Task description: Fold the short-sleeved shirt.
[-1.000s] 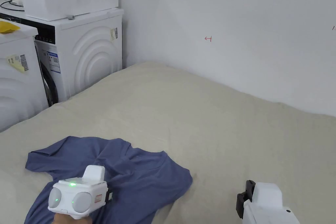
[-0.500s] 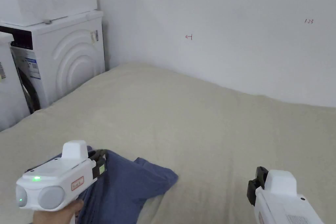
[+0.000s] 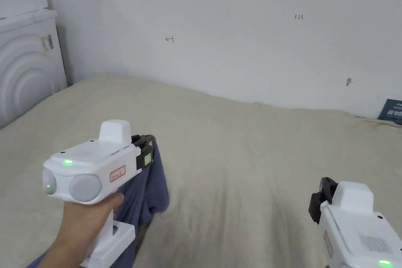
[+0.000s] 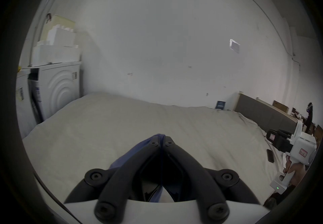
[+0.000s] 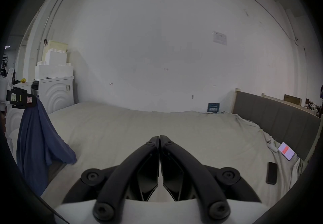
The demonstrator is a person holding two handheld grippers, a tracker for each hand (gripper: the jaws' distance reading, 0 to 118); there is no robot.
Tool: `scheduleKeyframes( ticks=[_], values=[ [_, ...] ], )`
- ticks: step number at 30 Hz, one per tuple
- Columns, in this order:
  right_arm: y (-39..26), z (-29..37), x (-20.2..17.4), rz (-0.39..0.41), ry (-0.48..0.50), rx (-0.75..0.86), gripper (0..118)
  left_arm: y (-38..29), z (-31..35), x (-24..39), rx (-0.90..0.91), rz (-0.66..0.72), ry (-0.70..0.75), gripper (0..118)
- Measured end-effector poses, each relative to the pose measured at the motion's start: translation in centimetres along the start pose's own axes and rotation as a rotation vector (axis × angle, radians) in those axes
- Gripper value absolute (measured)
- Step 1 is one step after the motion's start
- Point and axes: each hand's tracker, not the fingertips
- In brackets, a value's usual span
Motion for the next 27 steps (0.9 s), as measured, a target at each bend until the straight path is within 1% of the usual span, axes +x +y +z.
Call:
scheduleKeyframes(
  ticks=[5,12,13,15,18,24,27],
  values=[
    [0.0,0.9,3.6,-0.002,-0.073,0.009,0,0.3,-3.5,4.7,-0.024,-0.034,-0.136,0],
    [-0.5,2.2,7.6,-0.032,-0.15,0.007,0,-0.4,-8.1,11.8,-0.058,-0.084,-0.243,0],
    [-0.6,2.3,8.0,-0.034,-0.157,0.004,0,-1.3,-6.6,15.5,-0.06,-0.089,-0.255,0],
    [-0.8,2.7,8.9,-0.039,-0.172,0.005,0,-1.9,-7.1,18.0,-0.07,-0.081,-0.297,0],
    [-1.1,3.1,10.1,-0.045,-0.2,0.004,0,-2.8,-8.3,21.5,-0.093,-0.118,-0.321,0],
    [-1.6,3.7,11.8,-0.044,-0.24,-0.007,0,-5.7,-10.2,26.4,-0.173,-0.098,-0.339,0],
    [-1.8,3.9,12.6,-0.056,-0.254,-0.012,0,-7.0,-10.5,28.6,-0.185,-0.122,-0.372,0]
  ],
)
